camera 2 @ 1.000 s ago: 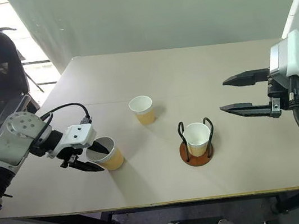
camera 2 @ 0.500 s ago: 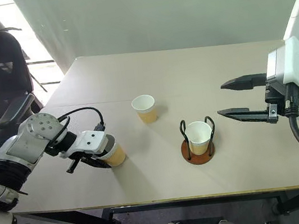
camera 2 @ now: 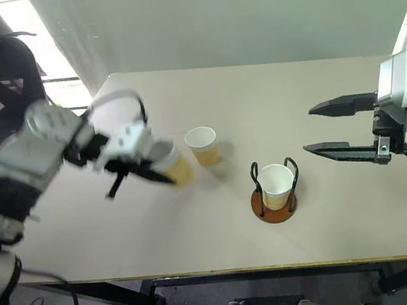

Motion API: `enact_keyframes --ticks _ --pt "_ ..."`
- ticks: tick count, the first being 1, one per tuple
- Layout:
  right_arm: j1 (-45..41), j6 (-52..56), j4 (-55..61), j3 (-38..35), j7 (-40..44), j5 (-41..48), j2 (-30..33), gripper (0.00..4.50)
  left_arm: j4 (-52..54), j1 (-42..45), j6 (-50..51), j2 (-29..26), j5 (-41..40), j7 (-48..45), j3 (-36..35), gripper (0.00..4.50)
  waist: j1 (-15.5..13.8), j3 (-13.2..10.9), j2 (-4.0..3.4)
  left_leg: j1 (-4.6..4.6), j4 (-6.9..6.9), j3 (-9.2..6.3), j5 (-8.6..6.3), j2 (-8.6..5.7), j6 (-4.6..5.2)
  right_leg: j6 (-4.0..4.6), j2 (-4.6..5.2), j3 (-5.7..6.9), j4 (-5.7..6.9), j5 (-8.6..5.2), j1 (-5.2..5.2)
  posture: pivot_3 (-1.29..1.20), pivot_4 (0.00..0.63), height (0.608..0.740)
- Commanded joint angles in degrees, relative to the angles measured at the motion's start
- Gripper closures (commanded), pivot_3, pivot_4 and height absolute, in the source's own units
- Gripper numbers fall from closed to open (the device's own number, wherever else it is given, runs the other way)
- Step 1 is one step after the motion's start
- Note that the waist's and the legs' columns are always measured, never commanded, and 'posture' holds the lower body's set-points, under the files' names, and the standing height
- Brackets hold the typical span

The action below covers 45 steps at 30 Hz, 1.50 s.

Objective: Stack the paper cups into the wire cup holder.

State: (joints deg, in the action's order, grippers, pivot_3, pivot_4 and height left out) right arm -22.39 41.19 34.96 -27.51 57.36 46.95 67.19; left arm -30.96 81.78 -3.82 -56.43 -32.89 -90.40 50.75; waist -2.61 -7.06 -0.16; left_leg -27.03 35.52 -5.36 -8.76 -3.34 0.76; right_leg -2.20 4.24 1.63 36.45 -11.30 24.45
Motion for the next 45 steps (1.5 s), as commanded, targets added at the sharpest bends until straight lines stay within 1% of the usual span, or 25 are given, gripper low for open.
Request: enact_keyframes --ticks 1,3,6,8,10,12,15,19,21,25,27,32,36,40,43,45 --pt "-0.2 -1.4 0.0 -3.6 -0.4 -0.9 1.4 1.92 -1.9 9.0 -2.3 3.2 -7.2 -2.1 6.0 4.48 0.0 0.0 -0.12 -0.01 0.01 0.01 -0.04 -0.01 0.07 -0.07 0.01 -0.01 -0.18 0.06 -0.04 0.00 0.150 0.740" --pt "0.2 -1.5 0.6 -4.0 -1.0 -1.0 1.3 1.92 -3.3 13.2 -4.8 5.1 -9.6 -2.1 10.4 4.48 0.1 0.0 -0.16 0.00 0.05 0.08 -0.14 -0.02 0.22 -0.19 0.03 -0.04 -0.44 0.12 -0.18 0.00 0.150 0.740" --pt "0.5 -0.9 2.4 -4.8 -2.7 -0.7 1.2 1.92 -5.7 17.9 -9.7 8.9 -12.1 -2.1 17.6 4.48 0.2 -0.1 -0.33 -0.08 0.34 0.24 -0.37 -0.01 0.50 -0.51 0.04 -0.08 -0.42 0.08 -0.20 0.00 0.150 0.740" --pt "0.6 -0.6 3.3 -4.8 -3.8 -0.5 1.2 1.92 -7.0 19.5 -12.2 10.5 -13.6 -2.1 21.2 4.48 0.4 -0.1 -0.41 -0.18 0.55 0.26 -0.50 0.03 0.55 -0.98 0.07 -0.13 -0.46 0.25 -0.20 0.00 0.150 0.740" --pt "1.2 0.3 5.1 -5.9 -5.3 -0.2 1.2 1.92 -8.2 20.9 -16.1 13.1 -14.3 -2.1 25.3 4.48 0.3 -0.2 -0.44 -0.23 0.65 0.35 -0.55 0.03 0.48 -1.19 0.07 -0.14 -0.51 0.30 -0.19 0.00 0.150 0.740" --pt "1.7 1.5 7.2 -7.0 -7.0 0.6 1.3 1.92 -10.2 22.0 -19.3 15.9 -14.8 -2.1 28.4 4.48 0.2 -0.2 -0.47 -0.25 0.72 0.54 -0.56 0.06 0.44 -1.28 0.08 -0.16 -0.52 0.27 -0.19 0.00 0.150 0.740" --pt "3.2 4.1 10.2 -9.8 -9.4 2.0 1.1 1.92 -14.9 23.3 -22.9 20.0 -14.9 -2.1 30.5 4.48 -0.1 -0.2 -0.50 -0.29 0.84 0.70 -0.62 0.08 0.45 -1.42 0.15 -0.21 -0.53 0.26 -0.21 0.00 0.150 0.740" --pt "5.6 7.9 14.3 -13.6 -12.8 4.8 0.5 1.92 -18.9 24.5 -26.0 23.5 -15.0 -2.1 32.1 4.48 -0.4 -0.2 -0.53 -0.40 1.18 0.85 -0.85 0.10 0.53 -1.57 0.19 -0.25 -0.52 0.26 -0.21 0.00 0.150 0.740" --pt "8.0 10.8 17.4 -18.0 -14.7 7.7 -0.2 1.92 -22.3 25.3 -27.2 26.8 -14.3 -2.1 31.1 4.48 -0.7 -0.2 -0.53 -0.43 1.35 0.89 -0.97 0.10 0.64 -1.62 0.19 -0.25 -0.52 0.25 -0.22 0.00 0.150 0.740" --pt "9.7 13.1 20.1 -21.4 -19.1 12.6 0.2 1.92 -25.6 26.0 -28.1 30.5 -14.4 -2.1 29.2 4.48 -1.2 -0.2 -0.56 -0.57 1.62 0.94 -1.08 0.07 0.80 -1.79 0.22 -0.32 -0.53 0.29 -0.22 0.00 0.150 0.740" --pt "9.8 13.4 20.6 -21.7 -21.1 14.6 0.9 1.92 -25.4 25.8 -27.8 31.5 -15.1 -2.1 28.8 4.48 -1.2 -0.2 -0.57 -0.55 1.64 1.04 -1.27 0.07 1.12 -1.86 0.22 -0.37 -0.54 0.34 -0.22 0.00 0.150 0.740" --pt "9.9 13.7 20.6 -22.5 -24.5 18.3 3.0 1.92 -23.6 24.9 -27.9 32.4 -16.3 -2.1 29.7 4.48 -1.2 -0.2 -0.62 -0.49 1.66 1.08 -1.32 0.08 1.34 -1.92 0.22 -0.40 -0.48 0.40 -0.22 0.00 0.150 0.740" --pt "10.7 15.2 19.7 -27.1 -24.3 19.7 4.6 1.92 -23.7 23.7 -28.2 33.4 -16.3 -2.1 30.2 4.48 -1.2 -0.2 -0.64 -0.51 1.67 1.09 -1.25 0.08 1.38 -2.03 0.22 -0.45 -0.49 0.47 -0.22 0.00 0.150 0.740" --pt "13.7 17.8 20.4 -33.3 -22.9 22.0 4.7 1.92 -25.4 22.7 -29.2 35.0 -14.8 -2.1 30.2 4.48 -1.4 -0.2 -0.64 -0.58 1.74 1.11 -1.23 0.07 1.43 -2.08 0.22 -0.48 -0.52 0.48 -0.23 0.00 0.150 0.740" --pt "15.8 20.2 21.2 -38.4 -23.2 23.5 4.9 1.92 -25.9 22.0 -29.3 36.1 -14.4 -2.1 29.8 4.48 -1.4 -0.2 -0.64 -0.60 1.76 1.16 -1.26 0.07 1.48 -2.12 0.22 -0.50 -0.53 0.48 -0.22 0.00 0.150 0.740" --pt "16.8 20.9 21.6 -40.4 -23.7 24.7 5.1 1.92 -26.3 21.7 -29.7 36.5 -14.0 -2.1 29.8 4.48 -1.4 -0.2 -0.65 -0.60 1.75 1.16 -1.29 0.07 1.53 -2.14 0.22 -0.51 -0.53 0.46 -0.22 0.00 0.150 0.740"
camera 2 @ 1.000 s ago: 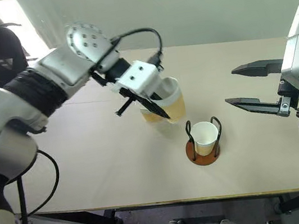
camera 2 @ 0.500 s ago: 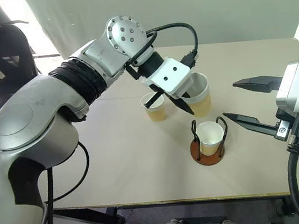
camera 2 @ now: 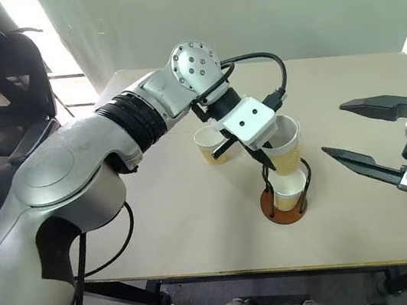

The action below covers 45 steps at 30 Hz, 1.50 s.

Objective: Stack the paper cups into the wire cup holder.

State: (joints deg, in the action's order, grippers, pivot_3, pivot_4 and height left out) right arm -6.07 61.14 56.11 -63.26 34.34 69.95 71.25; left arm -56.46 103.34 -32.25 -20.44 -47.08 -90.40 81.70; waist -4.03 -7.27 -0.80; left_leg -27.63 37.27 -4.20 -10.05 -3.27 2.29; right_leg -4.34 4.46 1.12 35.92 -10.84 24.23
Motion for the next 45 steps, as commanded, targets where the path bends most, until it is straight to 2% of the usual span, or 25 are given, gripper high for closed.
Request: enact_keyframes --ticks 1,11,19,26,30,33,36,39,45 --pt "1.0 1.1 0.6 -5.5 -0.9 2.3 1.1 1.92 -1.0 0.1 -1.4 0.7 0.4 -2.1 -1.0 4.48 0.0 0.0 0.00 0.00 0.00 0.01 -0.01 0.00 0.01 0.00 0.00 0.00 0.00 -0.01 0.00 0.00 0.150 0.740" --pt "5.1 3.8 1.1 -12.8 -5.3 8.8 2.9 1.92 -2.1 -0.6 -2.2 2.3 1.6 -2.1 -0.1 4.48 0.0 0.0 -0.02 0.02 0.02 0.06 -0.06 0.00 0.09 -0.24 0.00 -0.08 0.01 -0.15 0.00 0.00 0.150 0.740" --pt "4.0 3.0 -1.8 -10.2 -14.1 16.3 9.5 1.92 -3.3 -1.6 -2.3 3.6 2.6 -2.1 -1.1 4.48 0.0 0.0 -0.07 0.02 0.05 0.11 -0.10 -0.01 0.14 -0.29 0.00 -0.17 0.02 -0.15 0.00 0.00 0.150 0.740" --pt "4.1 4.3 -2.6 -11.5 -16.5 21.7 10.1 1.92 -3.2 -2.1 -2.5 3.5 3.0 -2.1 -0.9 4.48 0.0 0.0 -0.07 0.02 0.08 0.15 -0.15 -0.02 0.21 -0.48 -0.01 -0.23 0.01 -0.20 0.01 0.00 0.150 0.740" --pt "7.1 9.0 -1.9 -19.5 -15.4 28.0 7.5 1.92 -3.6 -2.2 -2.5 3.6 3.3 -2.1 -1.3 4.48 -0.1 0.0 -0.07 0.01 0.10 0.17 -0.19 -0.03 0.26 -0.46 -0.01 -0.27 0.02 -0.19 0.00 0.00 0.150 0.740" --pt "17.1 10.9 2.2 -30.5 -15.9 35.7 0.4 1.92 -4.0 -2.3 -2.4 3.8 3.6 -2.1 -1.7 4.48 -0.3 0.0 -0.07 0.03 0.10 0.18 -0.26 -0.07 0.31 -0.38 -0.02 -0.42 0.05 -0.15 -0.01 0.00 0.150 0.740" --pt "25.9 12.4 3.8 -38.9 -16.2 39.3 -4.3 1.92 -4.3 -2.4 -2.5 4.1 3.9 -2.1 -2.0 4.48 -0.5 0.1 -0.19 0.10 0.13 0.27 -0.42 -0.17 0.33 -0.39 -0.05 -0.74 0.14 -0.22 0.03 0.00 0.150 0.740" --pt "30.4 15.1 3.9 -41.5 -17.9 41.9 -6.7 1.92 -4.6 -2.5 -2.6 4.5 4.0 -2.1 -2.4 4.48 -0.3 0.1 -0.15 0.27 0.12 0.46 -0.48 -0.20 0.37 -0.40 -0.06 -1.05 0.17 -0.23 -0.01 0.00 0.150 0.740" --pt "31.2 15.8 3.9 -41.1 -19.4 43.1 -8.6 1.92 -4.8 -2.5 -2.6 4.9 4.3 -2.1 -2.8 4.48 0.0 0.1 -0.13 0.63 0.13 0.55 -0.45 -0.24 0.40 -0.03 -0.07 -1.25 0.16 -0.26 -0.25 0.00 0.150 0.740"
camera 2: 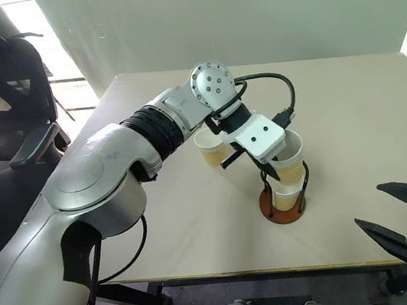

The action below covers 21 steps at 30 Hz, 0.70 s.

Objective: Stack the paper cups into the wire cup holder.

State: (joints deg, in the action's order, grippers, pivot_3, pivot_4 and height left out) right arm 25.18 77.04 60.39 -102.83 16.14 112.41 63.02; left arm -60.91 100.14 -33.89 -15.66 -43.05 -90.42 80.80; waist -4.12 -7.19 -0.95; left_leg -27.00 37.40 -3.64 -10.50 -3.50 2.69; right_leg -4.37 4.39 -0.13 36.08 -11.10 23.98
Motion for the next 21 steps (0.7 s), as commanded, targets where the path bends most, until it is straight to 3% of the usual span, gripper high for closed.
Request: enact_keyframes --ticks 1,21 --pt "-0.2 -0.1 -0.4 -1.2 -1.4 0.6 -0.4 1.92 -0.3 0.7 -1.0 0.1 0.3 -2.1 -1.8 4.48 0.1 0.0 0.02 0.04 0.00 0.00 0.00 0.00 0.00 0.07 0.00 0.00 0.00 -0.04 -0.03 0.00 0.150 0.740" --pt "-3.3 -0.7 -0.4 3.9 -6.0 0.6 1.1 1.92 -4.2 -0.2 -3.3 1.9 6.6 -2.1 -3.8 4.48 0.1 0.0 -0.03 -0.09 0.54 0.00 -0.13 -0.02 0.20 0.03 -0.04 -0.07 0.06 0.05 -0.07 0.00 0.150 0.740"
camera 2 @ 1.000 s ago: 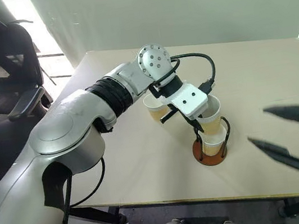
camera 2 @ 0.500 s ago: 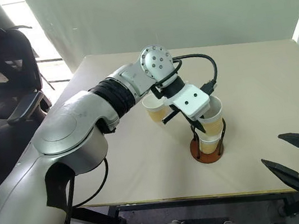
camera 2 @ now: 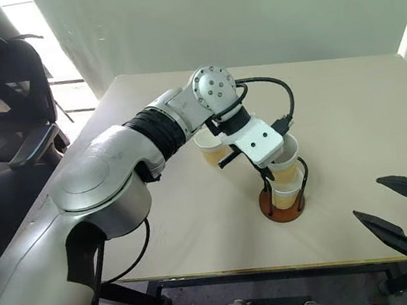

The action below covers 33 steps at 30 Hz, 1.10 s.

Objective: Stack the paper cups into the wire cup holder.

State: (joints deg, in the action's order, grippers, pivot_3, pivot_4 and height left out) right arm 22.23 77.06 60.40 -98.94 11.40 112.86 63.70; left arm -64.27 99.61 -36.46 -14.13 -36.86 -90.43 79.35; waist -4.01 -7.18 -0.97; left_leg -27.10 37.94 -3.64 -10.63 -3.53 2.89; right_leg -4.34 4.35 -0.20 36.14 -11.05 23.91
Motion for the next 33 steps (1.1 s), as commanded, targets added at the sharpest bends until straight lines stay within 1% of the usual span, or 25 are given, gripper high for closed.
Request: enact_keyframes --ticks 1,8,11,16,20,23,25,28,29,33 --pt "-0.5 -0.8 -0.4 0.2 -1.5 0.1 0.5 1.92 -0.9 0.2 -0.7 0.4 0.6 -2.1 -2.4 4.48 0.0 0.0 -0.01 0.00 0.00 0.00 -0.01 0.00 0.01 -0.02 0.00 -0.01 0.00 -0.01 0.00 0.00 0.150 0.740" --pt "-0.5 -0.9 -0.4 0.3 -1.8 0.1 0.4 1.92 -0.7 0.4 -0.1 0.2 1.1 -2.1 -2.3 4.48 0.0 0.0 -0.01 0.00 0.00 0.00 -0.07 0.00 0.03 -0.21 0.00 -0.01 -0.01 0.02 0.00 0.00 0.150 0.740" --pt "-0.6 -0.8 -0.4 0.7 -2.2 0.1 0.4 1.92 -1.1 0.5 0.7 0.6 1.1 -2.1 -3.0 3.90 0.0 0.0 -0.01 0.00 -0.01 0.00 -0.08 -0.01 0.03 -0.21 0.00 -0.01 -0.02 0.01 0.00 0.00 0.150 0.740" --pt "-1.0 -1.1 -0.4 1.6 -3.2 0.1 0.9 1.92 -1.7 0.3 1.1 1.1 2.1 -2.1 -4.3 2.08 0.0 0.0 -0.01 0.00 0.00 0.00 -0.09 -0.01 0.03 -0.20 0.00 -0.02 -0.03 0.00 0.00 0.00 0.150 0.740" --pt "-1.2 -1.0 -0.4 2.0 -3.7 0.1 0.9 1.92 -3.5 0.5 1.3 2.1 3.5 -2.1 -9.1 0.69 0.0 0.0 -0.01 0.00 0.00 0.00 -0.09 -0.01 0.03 -0.22 0.00 -0.02 -0.03 -0.01 0.00 0.00 0.150 0.740" --pt "-1.7 -0.7 -0.4 2.6 -4.1 0.1 0.9 1.92 -4.8 1.0 2.3 2.7 4.8 -2.1 -13.7 0.69 0.0 0.0 -0.01 -0.02 0.00 0.00 -0.10 -0.02 0.05 -0.31 0.00 -0.04 -0.06 -0.08 0.01 0.00 0.150 0.740" --pt "-2.6 -0.6 -0.4 3.8 -4.5 -0.3 1.0 1.92 -5.7 1.7 3.2 2.0 5.6 -2.1 -17.0 0.69 0.0 0.0 -0.02 -0.02 0.00 0.01 -0.10 -0.02 0.06 -0.36 0.00 -0.04 -0.09 -0.10 0.01 0.00 0.150 0.740" --pt "-3.9 -0.6 -0.4 6.5 -4.0 -2.7 1.2 1.92 -7.0 2.3 4.1 0.6 7.6 -2.1 -21.6 0.69 0.1 0.0 -0.01 -0.04 -0.01 0.01 -0.11 -0.02 0.06 -0.43 -0.02 -0.05 -0.10 -0.15 0.05 0.00 0.150 0.740" --pt "-4.3 -0.9 -0.4 7.7 -3.6 -3.9 1.3 1.92 -7.4 2.5 4.5 -0.1 8.2 -2.1 -23.2 0.69 0.1 0.0 -0.02 -0.05 -0.01 0.01 -0.11 -0.02 0.06 -0.62 -0.03 -0.05 -0.11 -0.26 0.06 0.00 0.150 0.740" --pt "-5.7 -2.3 -0.4 12.0 -0.9 -9.1 1.3 1.92 -7.7 3.0 7.9 -3.7 9.3 -2.1 -29.1 0.69 0.1 0.0 -0.03 -0.08 -0.02 0.01 -0.13 -0.02 0.06 -0.81 -0.04 -0.05 -0.11 -0.36 0.11 0.00 0.150 0.740"
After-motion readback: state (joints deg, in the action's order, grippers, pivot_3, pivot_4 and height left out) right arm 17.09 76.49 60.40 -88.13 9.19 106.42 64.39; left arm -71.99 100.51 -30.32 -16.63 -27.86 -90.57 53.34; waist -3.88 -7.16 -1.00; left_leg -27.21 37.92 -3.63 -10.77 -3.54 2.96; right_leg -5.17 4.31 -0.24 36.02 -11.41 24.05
